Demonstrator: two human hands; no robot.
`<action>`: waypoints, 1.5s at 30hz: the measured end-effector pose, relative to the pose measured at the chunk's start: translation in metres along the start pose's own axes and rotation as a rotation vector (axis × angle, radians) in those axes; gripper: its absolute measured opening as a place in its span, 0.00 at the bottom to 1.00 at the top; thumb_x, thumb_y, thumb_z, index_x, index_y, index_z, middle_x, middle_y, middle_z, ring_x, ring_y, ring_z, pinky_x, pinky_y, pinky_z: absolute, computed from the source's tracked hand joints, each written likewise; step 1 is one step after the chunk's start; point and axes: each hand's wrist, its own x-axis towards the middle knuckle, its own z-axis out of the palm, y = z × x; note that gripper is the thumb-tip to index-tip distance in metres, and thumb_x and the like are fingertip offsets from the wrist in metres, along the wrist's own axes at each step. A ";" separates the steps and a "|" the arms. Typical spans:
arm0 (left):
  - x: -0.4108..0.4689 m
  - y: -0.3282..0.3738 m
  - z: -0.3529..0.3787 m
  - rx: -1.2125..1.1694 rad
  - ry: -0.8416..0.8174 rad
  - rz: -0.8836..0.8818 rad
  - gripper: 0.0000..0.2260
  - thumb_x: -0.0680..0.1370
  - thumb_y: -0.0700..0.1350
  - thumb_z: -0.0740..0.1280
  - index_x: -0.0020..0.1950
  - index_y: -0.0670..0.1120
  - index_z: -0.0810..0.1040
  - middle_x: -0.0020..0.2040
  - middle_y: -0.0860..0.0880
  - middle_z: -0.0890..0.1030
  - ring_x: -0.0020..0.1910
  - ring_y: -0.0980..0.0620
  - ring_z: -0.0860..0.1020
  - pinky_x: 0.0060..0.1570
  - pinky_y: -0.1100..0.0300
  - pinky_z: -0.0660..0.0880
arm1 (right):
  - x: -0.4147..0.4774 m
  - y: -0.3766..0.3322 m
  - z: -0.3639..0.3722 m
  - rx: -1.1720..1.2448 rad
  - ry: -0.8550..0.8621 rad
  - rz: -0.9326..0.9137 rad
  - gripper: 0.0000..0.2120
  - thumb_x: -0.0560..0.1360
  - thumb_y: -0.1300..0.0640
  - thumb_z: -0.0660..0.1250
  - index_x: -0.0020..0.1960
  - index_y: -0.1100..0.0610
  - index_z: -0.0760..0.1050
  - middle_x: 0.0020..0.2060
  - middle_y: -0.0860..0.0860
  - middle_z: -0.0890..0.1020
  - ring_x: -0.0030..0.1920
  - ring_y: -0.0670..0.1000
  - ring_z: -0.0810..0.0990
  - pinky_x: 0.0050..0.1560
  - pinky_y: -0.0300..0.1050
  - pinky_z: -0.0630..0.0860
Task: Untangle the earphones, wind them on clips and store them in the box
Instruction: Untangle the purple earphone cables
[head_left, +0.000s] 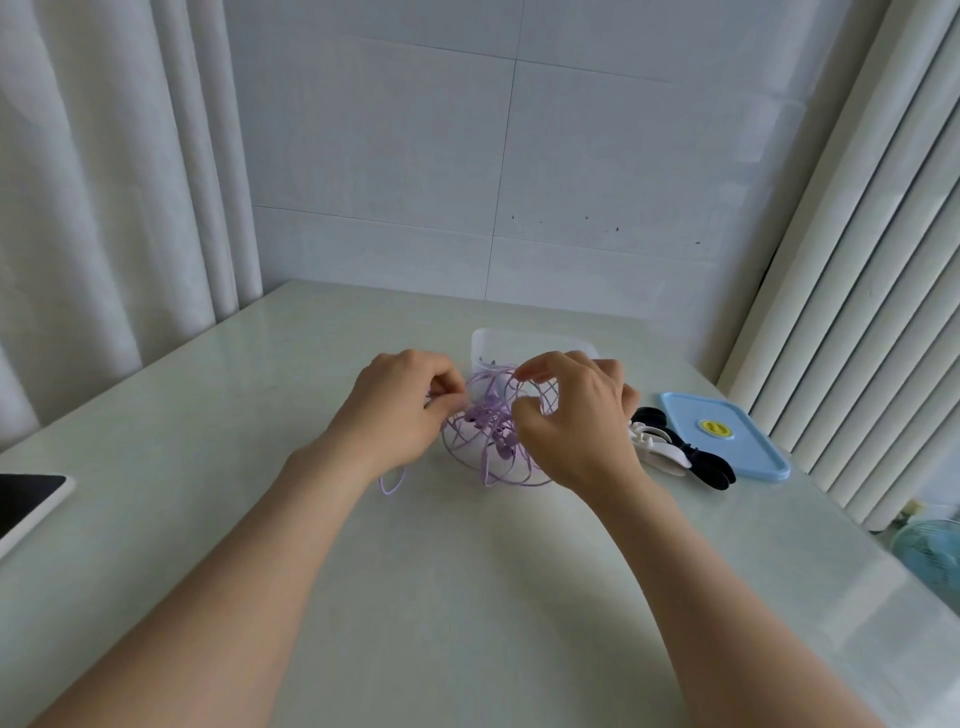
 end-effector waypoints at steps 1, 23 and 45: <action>0.000 0.001 0.001 -0.012 0.026 0.024 0.03 0.79 0.48 0.73 0.46 0.55 0.84 0.37 0.58 0.83 0.46 0.51 0.80 0.54 0.49 0.77 | 0.000 0.000 0.001 0.030 0.037 -0.015 0.09 0.75 0.51 0.68 0.53 0.43 0.81 0.48 0.38 0.82 0.61 0.48 0.68 0.55 0.46 0.55; 0.006 0.030 -0.018 -1.191 0.434 -0.270 0.08 0.88 0.42 0.56 0.50 0.46 0.70 0.46 0.42 0.85 0.40 0.44 0.82 0.52 0.46 0.84 | -0.001 0.011 0.003 -0.283 -0.206 0.068 0.28 0.70 0.63 0.66 0.67 0.43 0.73 0.49 0.45 0.84 0.61 0.55 0.70 0.52 0.51 0.55; -0.004 0.004 0.006 0.017 0.052 0.034 0.04 0.75 0.56 0.76 0.44 0.59 0.85 0.46 0.57 0.77 0.49 0.52 0.79 0.50 0.48 0.79 | 0.010 0.011 -0.008 0.625 0.029 0.195 0.02 0.77 0.56 0.77 0.47 0.54 0.85 0.36 0.50 0.88 0.39 0.50 0.87 0.48 0.55 0.85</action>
